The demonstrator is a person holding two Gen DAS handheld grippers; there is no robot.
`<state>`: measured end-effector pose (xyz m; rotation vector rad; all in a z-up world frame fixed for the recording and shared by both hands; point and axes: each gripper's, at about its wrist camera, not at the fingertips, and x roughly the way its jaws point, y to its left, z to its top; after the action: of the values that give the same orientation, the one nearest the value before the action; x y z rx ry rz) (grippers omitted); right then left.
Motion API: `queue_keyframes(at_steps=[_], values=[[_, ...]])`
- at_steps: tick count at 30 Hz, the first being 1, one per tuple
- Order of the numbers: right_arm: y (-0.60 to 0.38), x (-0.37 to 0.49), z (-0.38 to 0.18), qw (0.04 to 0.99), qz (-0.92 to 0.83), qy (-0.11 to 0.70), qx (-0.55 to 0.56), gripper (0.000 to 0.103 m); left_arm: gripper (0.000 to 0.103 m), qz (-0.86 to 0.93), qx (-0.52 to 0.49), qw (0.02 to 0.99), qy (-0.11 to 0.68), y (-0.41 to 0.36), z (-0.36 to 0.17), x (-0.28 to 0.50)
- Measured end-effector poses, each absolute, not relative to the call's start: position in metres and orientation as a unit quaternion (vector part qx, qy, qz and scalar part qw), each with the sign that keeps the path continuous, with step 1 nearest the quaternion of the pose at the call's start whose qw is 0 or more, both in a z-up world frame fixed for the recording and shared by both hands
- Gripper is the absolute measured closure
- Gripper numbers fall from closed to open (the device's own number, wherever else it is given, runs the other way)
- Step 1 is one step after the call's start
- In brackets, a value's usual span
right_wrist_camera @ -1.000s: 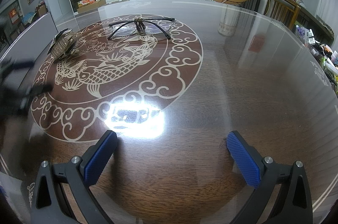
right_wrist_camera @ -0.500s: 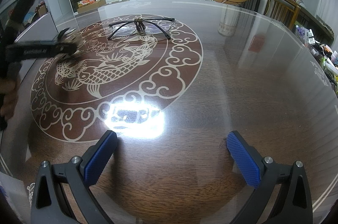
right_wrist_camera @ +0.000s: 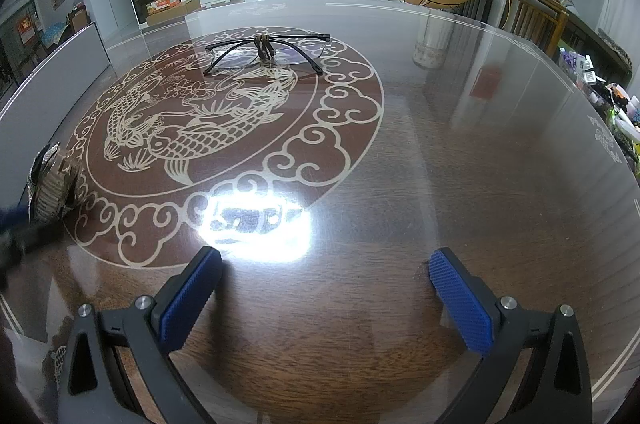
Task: Organize objects
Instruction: 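Lift the bow clip with the left tool and hold it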
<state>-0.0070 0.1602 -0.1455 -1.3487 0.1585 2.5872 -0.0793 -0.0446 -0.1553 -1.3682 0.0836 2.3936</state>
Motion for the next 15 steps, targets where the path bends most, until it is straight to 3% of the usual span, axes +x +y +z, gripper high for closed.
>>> queue_keyframes(at_steps=[7, 15], values=[[0.16, -0.007, -0.146, 0.11, 0.88, 0.054, -0.459, 0.0, 0.02, 0.847, -0.463, 0.24, 0.105, -0.036, -0.147, -0.043], [0.16, -0.007, -0.146, 0.11, 0.88, 0.054, -0.459, 0.0, 0.02, 0.858, -0.436, 0.247, 0.11, -0.049, -0.121, -0.071]])
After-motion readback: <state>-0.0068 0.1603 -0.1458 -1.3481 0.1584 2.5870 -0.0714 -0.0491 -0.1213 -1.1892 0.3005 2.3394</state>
